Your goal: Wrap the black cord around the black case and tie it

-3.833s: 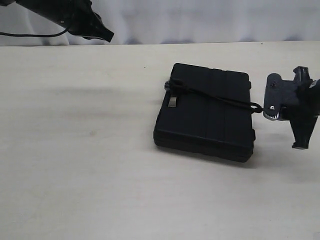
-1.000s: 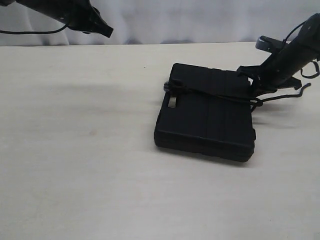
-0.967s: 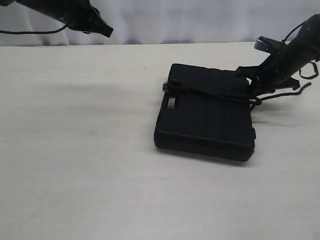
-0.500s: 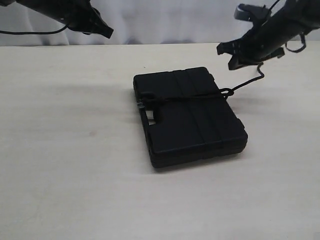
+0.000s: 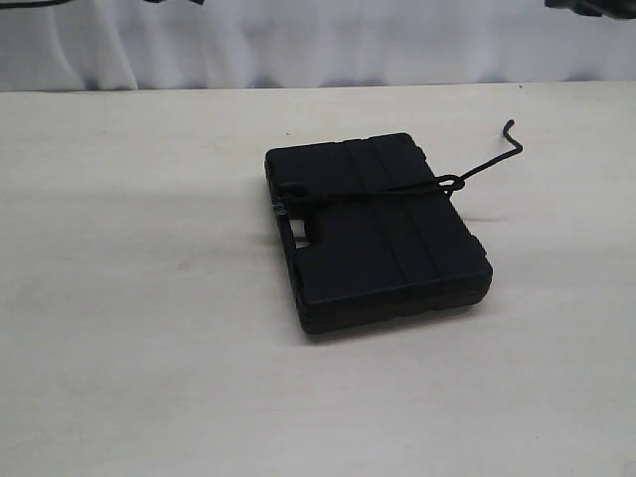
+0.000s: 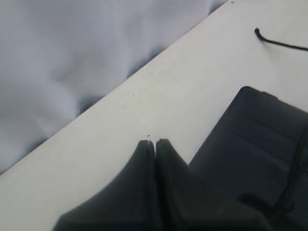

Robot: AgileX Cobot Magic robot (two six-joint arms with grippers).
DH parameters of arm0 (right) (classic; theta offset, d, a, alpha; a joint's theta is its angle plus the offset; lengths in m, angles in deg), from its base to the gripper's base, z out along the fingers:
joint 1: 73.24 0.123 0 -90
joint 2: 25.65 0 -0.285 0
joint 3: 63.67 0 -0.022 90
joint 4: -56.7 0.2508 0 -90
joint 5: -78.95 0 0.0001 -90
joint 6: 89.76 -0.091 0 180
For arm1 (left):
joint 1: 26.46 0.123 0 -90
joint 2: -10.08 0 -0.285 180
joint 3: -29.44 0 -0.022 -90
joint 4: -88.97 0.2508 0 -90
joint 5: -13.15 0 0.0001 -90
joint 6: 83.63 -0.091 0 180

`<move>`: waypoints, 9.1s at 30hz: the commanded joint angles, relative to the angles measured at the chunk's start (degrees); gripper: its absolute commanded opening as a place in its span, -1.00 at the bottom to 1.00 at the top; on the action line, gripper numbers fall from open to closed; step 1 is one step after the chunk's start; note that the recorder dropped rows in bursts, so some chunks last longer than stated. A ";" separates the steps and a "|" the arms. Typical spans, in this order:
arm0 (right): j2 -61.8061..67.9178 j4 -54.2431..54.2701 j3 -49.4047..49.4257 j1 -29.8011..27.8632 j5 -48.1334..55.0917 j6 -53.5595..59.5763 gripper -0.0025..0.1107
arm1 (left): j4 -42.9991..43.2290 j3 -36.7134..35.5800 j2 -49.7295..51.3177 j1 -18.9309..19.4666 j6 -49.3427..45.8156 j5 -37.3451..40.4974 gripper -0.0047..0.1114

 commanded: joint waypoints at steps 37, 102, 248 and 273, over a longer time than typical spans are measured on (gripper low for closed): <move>-66.45 7.69 35.51 -0.03 -17.17 -1.56 -0.88 | -12.21 -56.48 -79.36 0.02 1.42 -27.15 -0.92; -85.51 7.42 41.94 -0.03 -12.66 -1.55 -0.88 | 40.85 -75.01 -102.31 1.21 48.96 -32.41 -0.92; -85.66 -22.35 73.08 3.94 -6.64 -18.06 -0.88 | 40.28 -89.90 -102.31 11.49 44.73 -18.34 -0.92; -85.66 -22.35 73.08 3.94 -6.64 -18.06 -0.88 | 40.28 -89.90 -102.31 11.49 44.73 -18.34 -0.92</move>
